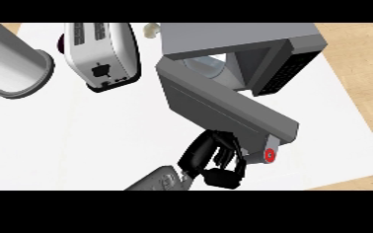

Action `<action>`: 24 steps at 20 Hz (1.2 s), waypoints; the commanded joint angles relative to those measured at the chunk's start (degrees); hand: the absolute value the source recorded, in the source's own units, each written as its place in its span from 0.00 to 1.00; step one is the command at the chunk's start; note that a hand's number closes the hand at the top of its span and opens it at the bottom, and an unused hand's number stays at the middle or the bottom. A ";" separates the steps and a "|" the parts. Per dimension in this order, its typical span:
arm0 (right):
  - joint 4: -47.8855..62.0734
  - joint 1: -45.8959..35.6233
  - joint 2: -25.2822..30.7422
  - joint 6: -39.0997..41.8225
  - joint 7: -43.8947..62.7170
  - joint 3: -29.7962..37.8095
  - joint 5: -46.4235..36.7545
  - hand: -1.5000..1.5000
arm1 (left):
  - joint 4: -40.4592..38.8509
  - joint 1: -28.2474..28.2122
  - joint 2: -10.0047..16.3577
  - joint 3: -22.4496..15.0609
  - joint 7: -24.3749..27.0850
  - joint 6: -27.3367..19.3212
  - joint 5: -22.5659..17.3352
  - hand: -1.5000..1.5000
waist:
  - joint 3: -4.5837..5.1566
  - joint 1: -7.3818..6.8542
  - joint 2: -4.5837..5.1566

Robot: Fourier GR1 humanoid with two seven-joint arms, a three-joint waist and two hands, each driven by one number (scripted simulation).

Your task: Pick up the milk, place it into the microwave and close the microwave

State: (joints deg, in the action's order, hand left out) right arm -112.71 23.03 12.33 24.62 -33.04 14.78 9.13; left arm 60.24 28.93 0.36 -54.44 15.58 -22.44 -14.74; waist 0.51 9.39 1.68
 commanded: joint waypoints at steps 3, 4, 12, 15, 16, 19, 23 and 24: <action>-2.86 -0.92 2.19 1.86 2.60 0.29 2.88 0.00 | 1.15 3.76 -0.34 3.43 5.33 -5.60 -8.45 1.00 | 0.22 2.52 0.76; -2.42 -1.30 2.16 1.56 3.34 0.89 4.03 0.00 | 1.24 4.60 -0.34 3.56 5.38 -6.74 -9.56 1.00 | 0.13 2.71 0.79; -4.65 -2.29 4.99 3.57 6.15 0.94 6.62 0.00 | -3.55 12.51 -0.35 7.29 5.57 -6.99 -18.76 1.00 | 0.00 5.59 1.55; -3.80 -3.26 6.30 4.16 7.11 1.89 8.37 0.00 | -6.15 14.54 -0.36 7.99 6.83 -6.61 -20.93 1.00 | -0.11 5.99 2.14; -5.00 -3.38 5.83 3.42 7.83 0.99 7.51 0.00 | -6.88 16.19 -0.36 8.41 6.25 -7.09 -21.56 1.00 | -0.05 6.49 2.15; -5.31 -3.69 6.79 3.47 9.04 2.06 9.12 0.00 | -9.61 18.77 -0.36 9.96 6.92 -6.90 -23.76 1.00 | -0.09 6.93 2.19; -5.15 -5.06 8.35 3.61 10.63 2.84 10.60 0.00 | -10.61 20.39 -0.36 11.02 9.30 -6.42 -27.30 1.00 | -0.03 7.87 2.84; -4.39 -6.10 8.63 3.44 10.73 2.87 10.49 0.00 | -10.92 21.51 -0.36 11.82 10.05 -5.67 -27.99 1.00 | -0.07 7.27 3.23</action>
State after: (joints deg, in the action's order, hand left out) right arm -117.58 18.41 19.94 28.12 -23.45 17.18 18.59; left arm 50.60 47.26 -0.01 -44.97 23.40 -28.63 -40.04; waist 0.45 16.44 4.35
